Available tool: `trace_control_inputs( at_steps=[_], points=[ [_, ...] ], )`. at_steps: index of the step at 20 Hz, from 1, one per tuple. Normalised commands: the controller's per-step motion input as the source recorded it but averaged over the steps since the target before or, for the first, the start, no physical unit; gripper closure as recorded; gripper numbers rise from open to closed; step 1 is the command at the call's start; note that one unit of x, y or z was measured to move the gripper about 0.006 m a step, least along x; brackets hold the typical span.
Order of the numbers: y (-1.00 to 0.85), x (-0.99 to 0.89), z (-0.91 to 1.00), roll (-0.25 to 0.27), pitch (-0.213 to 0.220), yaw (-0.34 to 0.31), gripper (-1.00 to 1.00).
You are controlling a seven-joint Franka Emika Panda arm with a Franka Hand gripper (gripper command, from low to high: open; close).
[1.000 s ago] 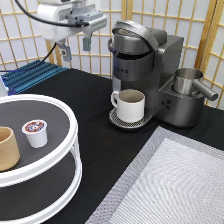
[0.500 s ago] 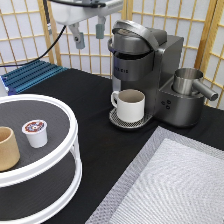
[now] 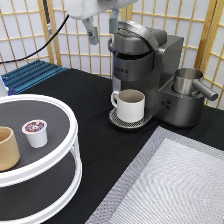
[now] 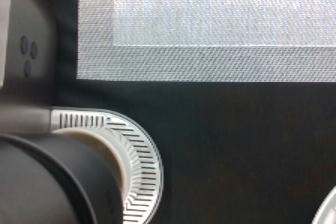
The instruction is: Make coffee
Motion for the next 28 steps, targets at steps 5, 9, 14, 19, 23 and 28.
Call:
trace_control_inputs(
  at_steps=[5, 9, 14, 19, 23, 28],
  points=[
    [0.28, 0.20, 0.19, 0.040, 0.076, -0.018, -1.00],
    [0.41, 0.10, 0.33, 0.026, 0.084, -0.003, -1.00],
    [0.45, 0.24, 0.41, 0.025, 0.093, -0.004, -1.00],
    [0.47, 0.37, 0.60, 0.004, 0.091, -0.029, -1.00],
    [0.55, 0.38, 0.51, -0.005, 0.103, -0.057, -1.00],
    [0.66, 0.42, 0.32, -0.040, 0.137, -0.055, -1.00]
  ],
)
